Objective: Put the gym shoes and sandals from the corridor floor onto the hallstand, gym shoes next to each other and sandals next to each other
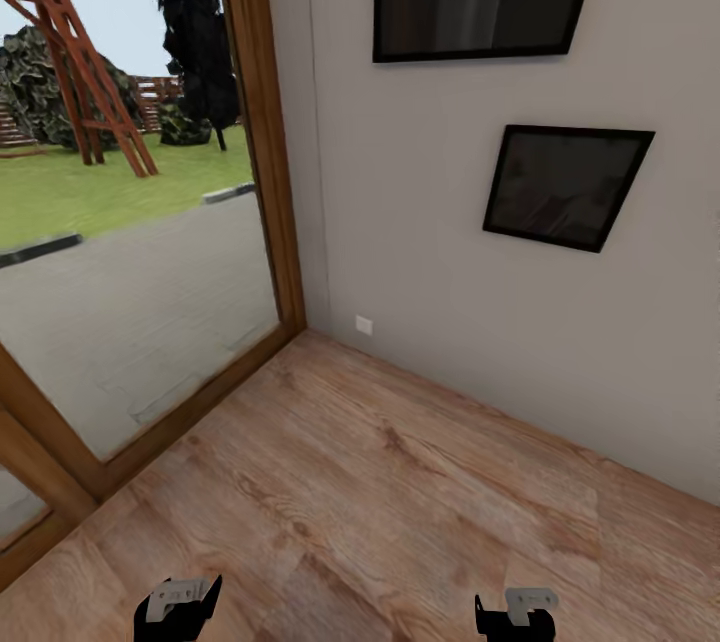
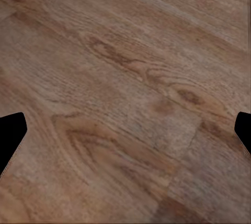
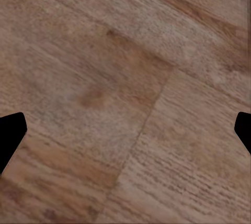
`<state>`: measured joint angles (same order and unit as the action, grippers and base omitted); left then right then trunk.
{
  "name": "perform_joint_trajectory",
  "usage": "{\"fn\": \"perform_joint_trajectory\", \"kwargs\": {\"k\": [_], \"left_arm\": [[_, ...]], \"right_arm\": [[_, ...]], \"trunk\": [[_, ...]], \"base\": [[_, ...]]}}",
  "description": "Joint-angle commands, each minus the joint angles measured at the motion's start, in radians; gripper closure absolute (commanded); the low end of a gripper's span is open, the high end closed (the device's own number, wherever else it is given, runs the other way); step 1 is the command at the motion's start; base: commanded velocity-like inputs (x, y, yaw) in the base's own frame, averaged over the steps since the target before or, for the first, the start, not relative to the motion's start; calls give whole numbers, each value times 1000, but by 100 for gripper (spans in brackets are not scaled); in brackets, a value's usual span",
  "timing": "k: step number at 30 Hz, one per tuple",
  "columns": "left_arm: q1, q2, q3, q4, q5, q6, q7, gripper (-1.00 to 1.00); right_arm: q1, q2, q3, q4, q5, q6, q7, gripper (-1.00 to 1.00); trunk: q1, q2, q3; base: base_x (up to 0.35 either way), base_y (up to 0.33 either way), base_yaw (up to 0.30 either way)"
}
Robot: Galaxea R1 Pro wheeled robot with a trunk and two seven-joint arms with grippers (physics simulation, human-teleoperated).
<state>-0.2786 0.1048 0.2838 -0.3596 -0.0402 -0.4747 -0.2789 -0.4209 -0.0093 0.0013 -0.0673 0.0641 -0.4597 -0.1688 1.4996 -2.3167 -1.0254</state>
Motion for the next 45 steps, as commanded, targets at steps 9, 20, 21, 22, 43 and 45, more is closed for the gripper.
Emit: {"fn": "perform_joint_trajectory", "kwargs": {"k": [9,20,21,22,43,45], "left_arm": [[1,-3,7,5,-3,-2,-7,-100],[1,-6,7,45,-4,-7,-7,-100],[1,-6,7,48,-4,-10,-6,-100],[1,-6,7,52,-4,-16,-6,-100],[25,-2,7,55,-4,-21,-6,-100],[25,-4,7,55,-4,-21,-6,-100]], "right_arm": [[-1,1,0,1,6,-2,-6,-100],[-1,0,0,1,7,-2,-6,-100],[-1,0,0,1,7,-2,-6,-100],[-1,0,0,1,7,-2,-6,-100],[-1,2,0,1,6,-2,-6,-100],[-1,2,0,1,6,-2,-6,-100]], "trunk": [[0,0,-1],[0,0,-1],[0,0,-1],[0,0,-1],[0,0,-1],[0,0,-1]], "base": [[63,53,-300],[3,3,-300],[1,0,-300],[0,0,-300],[0,0,-300],[0,0,-300]]}}
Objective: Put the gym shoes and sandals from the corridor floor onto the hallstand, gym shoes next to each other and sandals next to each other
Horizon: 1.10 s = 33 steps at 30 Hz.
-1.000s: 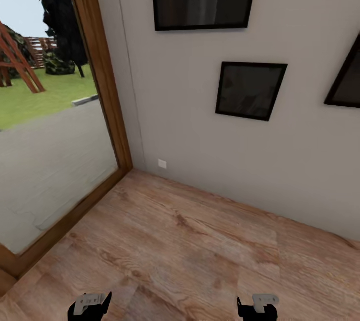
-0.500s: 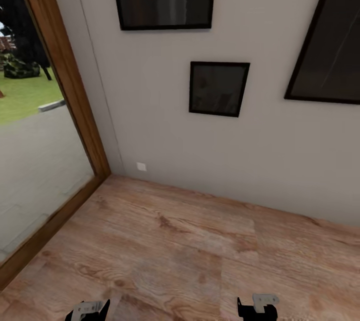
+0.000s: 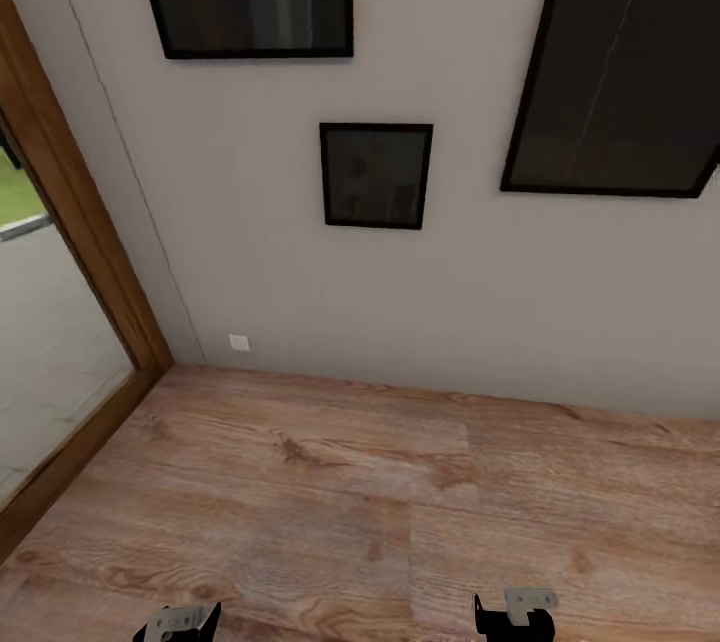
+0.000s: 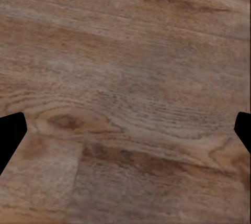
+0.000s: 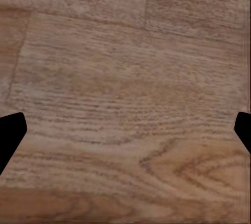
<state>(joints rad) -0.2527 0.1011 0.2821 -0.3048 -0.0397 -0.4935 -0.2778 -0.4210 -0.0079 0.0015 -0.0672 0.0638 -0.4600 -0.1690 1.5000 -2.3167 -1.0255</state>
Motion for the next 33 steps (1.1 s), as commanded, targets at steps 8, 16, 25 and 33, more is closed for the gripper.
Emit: {"fn": "perform_joint_trajectory", "kwargs": {"k": [8,16,25,33], "left_arm": [[0,-4,8,0,-5,-2,-8,-100],[0,-4,8,0,-5,-3,-8,-100],[0,-4,8,0,-5,-2,-8,-100],[0,-4,8,0,-5,-3,-8,-100]], "right_arm": [[-1,-1,0,0,7,-2,-6,-100],[-1,-1,0,0,6,-2,-7,-100],[-1,0,0,0,5,-2,-7,-100],[-1,0,0,0,5,-2,-7,-100]], "trunk": [[0,0,-3],[0,0,-6],[0,0,-10],[0,0,-13]], "base": [[0,0,-300],[0,0,-300],[10,15,-300],[90,201,-300]]}}
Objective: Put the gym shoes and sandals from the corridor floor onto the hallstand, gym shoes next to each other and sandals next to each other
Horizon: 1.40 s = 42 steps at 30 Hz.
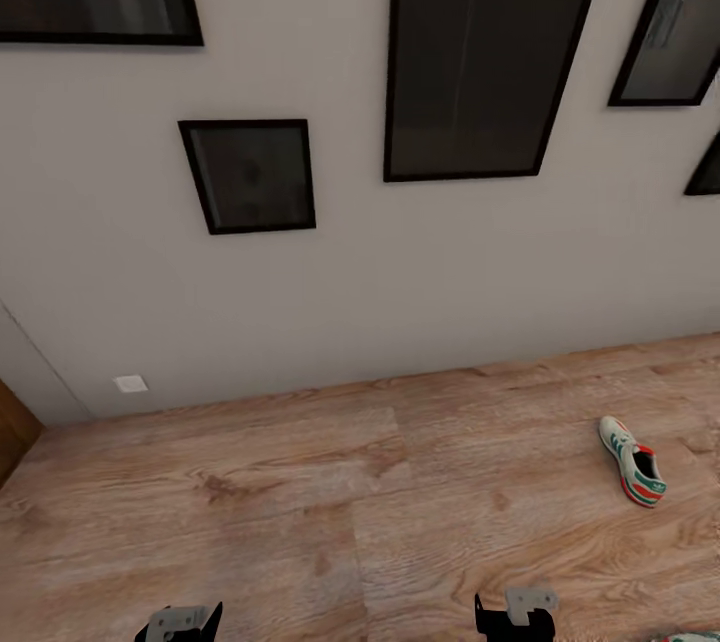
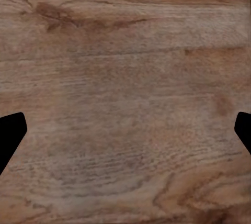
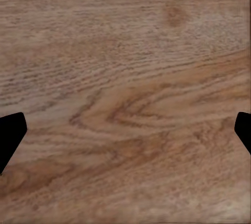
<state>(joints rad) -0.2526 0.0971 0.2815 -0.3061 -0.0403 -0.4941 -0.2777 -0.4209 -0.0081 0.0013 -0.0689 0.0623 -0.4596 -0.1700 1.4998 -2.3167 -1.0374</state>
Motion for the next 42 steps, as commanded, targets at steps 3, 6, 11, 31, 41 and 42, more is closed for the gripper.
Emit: {"fn": "perform_joint_trajectory", "kwargs": {"k": [3,6,11,31,41,42], "left_arm": [[-1,0,8,1,-4,-2,-8,-100],[-1,0,9,1,-4,-3,-8,-100],[-1,0,9,1,-4,-2,-8,-100],[-1,0,10,1,-4,-1,-8,-100],[-1,0,10,1,-4,-1,-7,-100],[-1,0,10,1,-4,-1,-7,-100]], "right_arm": [[-1,0,0,1,7,-3,-6,-100],[-1,-1,0,1,7,-3,-6,-100],[-1,-1,0,1,7,-3,-6,-100],[-1,-1,-1,1,7,-3,-6,-100],[-1,-1,0,1,7,-3,-6,-100],[-1,-1,0,1,7,-3,-6,-100]], "trunk": [[0,0,-2],[0,0,-3],[0,0,-5],[0,0,-11],[0,0,-11],[0,0,-11]], "base": [[74,274,-300],[39,288,-300],[14,299,-300],[31,305,-300],[122,268,-300],[81,120,-300]]}}
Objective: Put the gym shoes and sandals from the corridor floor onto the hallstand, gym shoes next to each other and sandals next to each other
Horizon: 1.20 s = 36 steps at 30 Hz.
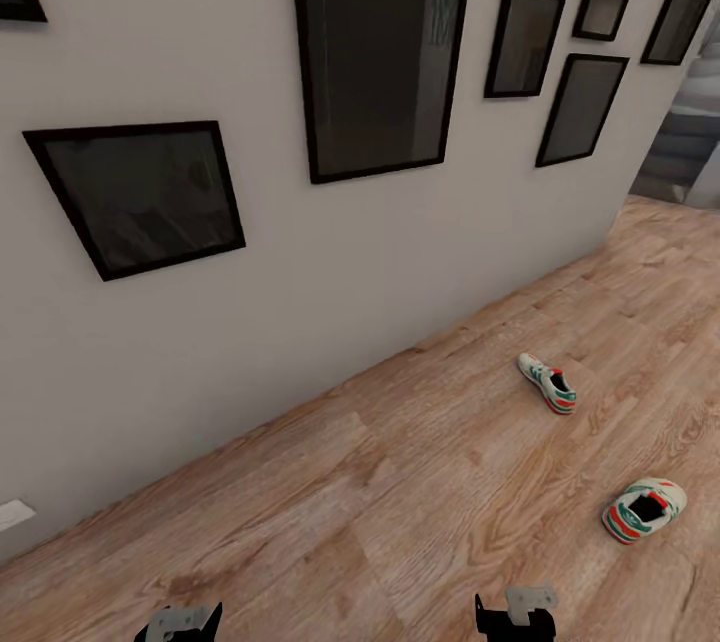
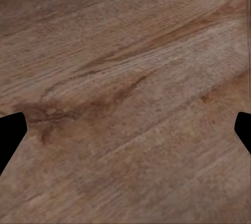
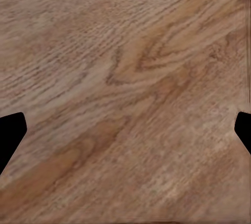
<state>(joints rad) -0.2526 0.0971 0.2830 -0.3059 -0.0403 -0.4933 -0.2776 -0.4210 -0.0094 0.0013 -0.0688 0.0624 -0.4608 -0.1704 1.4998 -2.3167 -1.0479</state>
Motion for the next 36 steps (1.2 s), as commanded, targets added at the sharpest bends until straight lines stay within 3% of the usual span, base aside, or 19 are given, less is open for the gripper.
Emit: {"fn": "perform_joint_trajectory", "kwargs": {"k": [1,36], "left_arm": [[0,0,8,1,-4,-2,-8,-100],[0,0,8,1,-4,-2,-8,-100]], "right_arm": [[-1,0,0,1,7,-2,-6,-100],[-1,1,0,3,7,-1,-6,-100]], "trunk": [[0,0,-1],[0,0,-1]], "base": [[65,96,-300],[7,10,-300]]}}
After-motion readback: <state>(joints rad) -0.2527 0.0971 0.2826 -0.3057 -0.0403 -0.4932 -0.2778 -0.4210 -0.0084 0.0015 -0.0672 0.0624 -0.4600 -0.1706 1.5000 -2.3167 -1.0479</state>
